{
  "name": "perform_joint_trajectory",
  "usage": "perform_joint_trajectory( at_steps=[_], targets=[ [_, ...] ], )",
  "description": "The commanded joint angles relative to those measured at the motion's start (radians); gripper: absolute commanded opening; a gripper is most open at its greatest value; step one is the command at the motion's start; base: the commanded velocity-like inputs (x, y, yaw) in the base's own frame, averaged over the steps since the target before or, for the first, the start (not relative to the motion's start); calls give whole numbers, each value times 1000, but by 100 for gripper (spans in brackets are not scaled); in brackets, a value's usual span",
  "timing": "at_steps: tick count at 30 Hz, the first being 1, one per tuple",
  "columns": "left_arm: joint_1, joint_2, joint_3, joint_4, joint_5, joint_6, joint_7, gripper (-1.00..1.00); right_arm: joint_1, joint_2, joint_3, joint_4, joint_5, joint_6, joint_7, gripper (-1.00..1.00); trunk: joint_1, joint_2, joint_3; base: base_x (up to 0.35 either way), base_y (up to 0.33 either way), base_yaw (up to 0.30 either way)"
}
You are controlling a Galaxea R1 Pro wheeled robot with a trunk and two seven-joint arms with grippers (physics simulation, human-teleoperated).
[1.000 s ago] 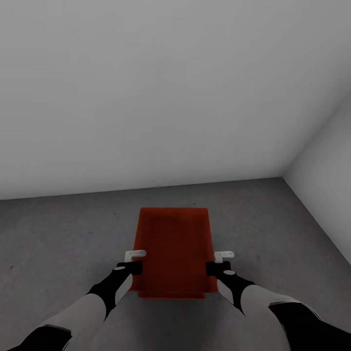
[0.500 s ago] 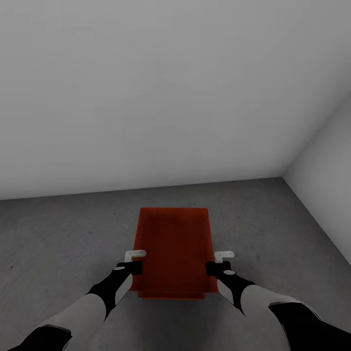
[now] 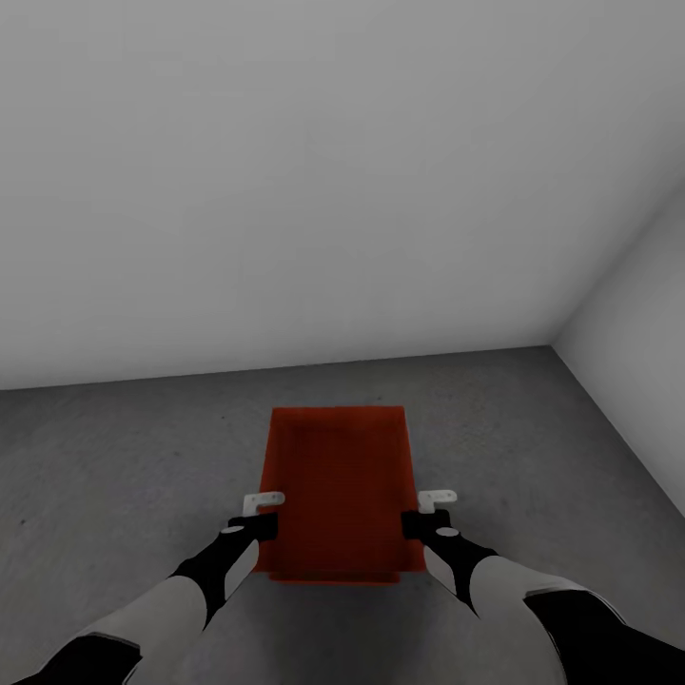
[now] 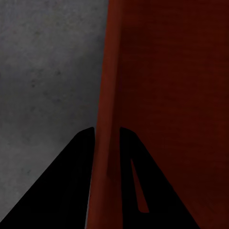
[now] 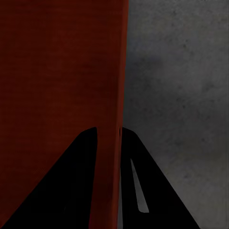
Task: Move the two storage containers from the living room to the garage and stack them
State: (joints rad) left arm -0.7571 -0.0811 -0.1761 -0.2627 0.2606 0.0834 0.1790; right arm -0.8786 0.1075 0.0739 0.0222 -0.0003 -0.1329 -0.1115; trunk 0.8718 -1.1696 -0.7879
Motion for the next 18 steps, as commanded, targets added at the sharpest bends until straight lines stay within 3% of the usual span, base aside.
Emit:
perform_joint_trajectory(
  at_steps=[1, 18],
  targets=[
    [-1, 2, 38, -57, 5, 7, 14, -100, 0, -15, -26, 5, -17, -5, -5, -100, 0, 0, -1, -72, 0, 0],
    [-1, 1, 38, -58, 6, 7, 14, -100, 0, -15, -26, 5, -17, -5, -5, -100, 0, 0, -1, -35, 0, 0]
  ],
)
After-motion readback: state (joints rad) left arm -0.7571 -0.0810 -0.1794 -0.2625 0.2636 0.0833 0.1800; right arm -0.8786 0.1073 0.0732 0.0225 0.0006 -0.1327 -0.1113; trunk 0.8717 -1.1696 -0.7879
